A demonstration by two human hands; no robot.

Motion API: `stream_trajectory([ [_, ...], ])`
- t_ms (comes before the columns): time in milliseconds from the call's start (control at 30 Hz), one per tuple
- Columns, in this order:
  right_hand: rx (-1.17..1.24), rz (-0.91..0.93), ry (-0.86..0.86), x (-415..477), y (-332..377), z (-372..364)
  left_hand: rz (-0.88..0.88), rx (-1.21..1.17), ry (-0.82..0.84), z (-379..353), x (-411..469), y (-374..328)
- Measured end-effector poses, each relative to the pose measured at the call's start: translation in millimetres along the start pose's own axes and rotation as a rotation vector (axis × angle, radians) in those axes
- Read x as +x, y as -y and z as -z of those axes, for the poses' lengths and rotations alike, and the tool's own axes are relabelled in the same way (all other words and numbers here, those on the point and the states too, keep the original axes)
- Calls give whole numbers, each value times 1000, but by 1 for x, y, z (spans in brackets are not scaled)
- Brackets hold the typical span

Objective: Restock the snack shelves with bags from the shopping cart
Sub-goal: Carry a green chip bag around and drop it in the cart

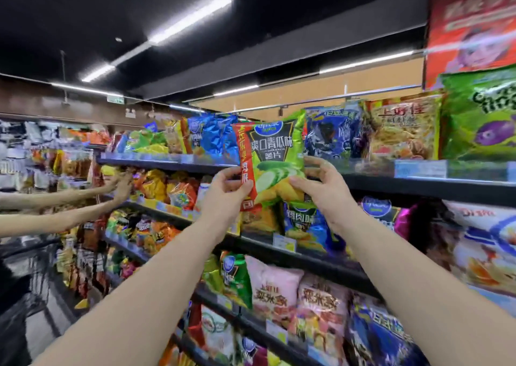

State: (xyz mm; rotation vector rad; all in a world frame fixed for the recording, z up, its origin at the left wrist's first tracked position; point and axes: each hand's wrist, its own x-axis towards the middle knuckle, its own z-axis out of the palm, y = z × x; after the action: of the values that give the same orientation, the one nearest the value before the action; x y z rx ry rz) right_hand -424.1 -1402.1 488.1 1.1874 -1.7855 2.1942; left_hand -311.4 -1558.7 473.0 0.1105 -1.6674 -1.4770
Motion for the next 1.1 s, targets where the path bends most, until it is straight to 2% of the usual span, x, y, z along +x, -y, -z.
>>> stream_trajectory([
  [233, -122, 141, 26, 108, 8, -24, -140, -13, 11, 2, 118, 6],
  [400, -158, 67, 31, 194, 11, -33, -184, -21, 47, -3, 198, 14],
  [567, -301, -47, 42, 250, 4, -47, -261, 61, 68, 0, 266, 43],
  [700, -395, -97, -12, 279, -13, -62, -368, 166, 116, 2, 308, 70],
  [867, -462, -123, -137, 303, -33, -72, -454, 321, 251, 10, 351, 98],
  [1000, -634, -159, -277, 325, -39, -83, -712, 680, 299, 43, 380, 116],
  [1100, -790, -249, -338, 343, -48, -93, -837, 814, 309, 66, 386, 126],
])
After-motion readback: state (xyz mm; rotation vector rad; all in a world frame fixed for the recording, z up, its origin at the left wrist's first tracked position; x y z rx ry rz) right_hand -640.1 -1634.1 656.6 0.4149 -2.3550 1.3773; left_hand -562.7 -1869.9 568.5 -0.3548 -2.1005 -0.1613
